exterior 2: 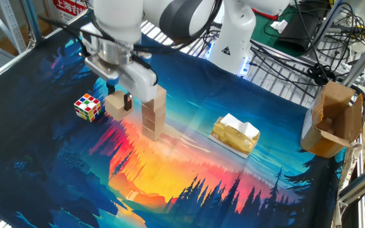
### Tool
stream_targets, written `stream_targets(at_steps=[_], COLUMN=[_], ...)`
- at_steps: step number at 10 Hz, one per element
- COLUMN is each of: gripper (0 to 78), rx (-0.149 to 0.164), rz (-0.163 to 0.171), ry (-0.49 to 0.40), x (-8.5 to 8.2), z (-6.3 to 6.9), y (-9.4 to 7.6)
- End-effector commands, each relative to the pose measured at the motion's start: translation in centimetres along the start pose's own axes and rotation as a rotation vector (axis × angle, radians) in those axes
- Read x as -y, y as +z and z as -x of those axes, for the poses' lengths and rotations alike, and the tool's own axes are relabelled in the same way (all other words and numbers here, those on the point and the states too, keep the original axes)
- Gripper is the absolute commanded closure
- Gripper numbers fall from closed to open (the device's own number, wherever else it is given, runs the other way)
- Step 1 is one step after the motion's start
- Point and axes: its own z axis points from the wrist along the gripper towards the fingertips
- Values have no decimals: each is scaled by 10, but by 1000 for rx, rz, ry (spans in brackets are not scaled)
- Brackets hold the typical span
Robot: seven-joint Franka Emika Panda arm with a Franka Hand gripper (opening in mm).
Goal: Stack the blocks in a vertical line of five
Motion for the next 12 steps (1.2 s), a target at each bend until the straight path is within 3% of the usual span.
stream_targets(at_steps=[1,3,4,6,12], gripper=[764,764,764,764,764], rx=[-2,-8,-8,-14,-25], rz=[1,23,23,18,23], ry=[9,15,15,8,-34], x=[-8,-14,-15,-25,-29], z=[-15,-30,-31,-46,-65], y=[-21,-39,-40,-51,-52])
